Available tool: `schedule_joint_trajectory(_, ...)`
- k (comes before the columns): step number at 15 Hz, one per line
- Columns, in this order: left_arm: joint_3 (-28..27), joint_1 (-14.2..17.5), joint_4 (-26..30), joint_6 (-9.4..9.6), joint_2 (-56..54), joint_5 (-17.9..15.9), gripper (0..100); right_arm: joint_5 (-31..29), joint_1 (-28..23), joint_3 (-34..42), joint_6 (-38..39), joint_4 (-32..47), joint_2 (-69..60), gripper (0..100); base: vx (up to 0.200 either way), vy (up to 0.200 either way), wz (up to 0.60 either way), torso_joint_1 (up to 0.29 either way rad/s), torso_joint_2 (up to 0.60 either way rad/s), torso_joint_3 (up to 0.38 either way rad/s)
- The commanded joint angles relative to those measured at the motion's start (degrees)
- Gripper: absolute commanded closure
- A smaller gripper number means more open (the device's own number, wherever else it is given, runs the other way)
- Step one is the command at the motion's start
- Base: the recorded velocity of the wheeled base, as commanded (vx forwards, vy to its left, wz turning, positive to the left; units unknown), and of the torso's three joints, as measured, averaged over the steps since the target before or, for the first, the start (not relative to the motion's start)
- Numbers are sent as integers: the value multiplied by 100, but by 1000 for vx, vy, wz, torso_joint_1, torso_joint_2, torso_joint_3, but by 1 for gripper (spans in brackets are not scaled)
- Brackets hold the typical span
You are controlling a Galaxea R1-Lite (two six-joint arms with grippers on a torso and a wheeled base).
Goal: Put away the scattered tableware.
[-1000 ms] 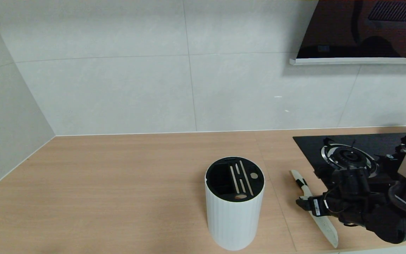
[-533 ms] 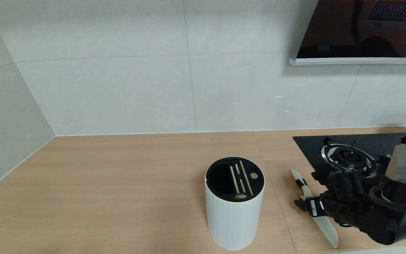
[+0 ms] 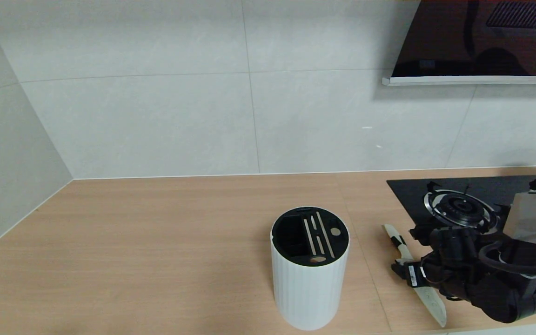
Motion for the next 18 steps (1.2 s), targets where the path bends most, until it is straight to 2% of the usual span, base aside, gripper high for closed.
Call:
schedule_joint_trajectory(1,0,-2,1,5,0,1,0,-12,1,-2,2,4,-1,100,0,0,0,0,0,0)
schedule_joint_trajectory(9,0,-2,1,5,0,1,0,-21,1,-29,11,4,-97,100,0,0,0,0,0,0)
schedule_joint_trajectory(18,0,-2,1,22,0,1,0,-12,151,95,204,48,-1469,100,0,0,0,0,0,0)
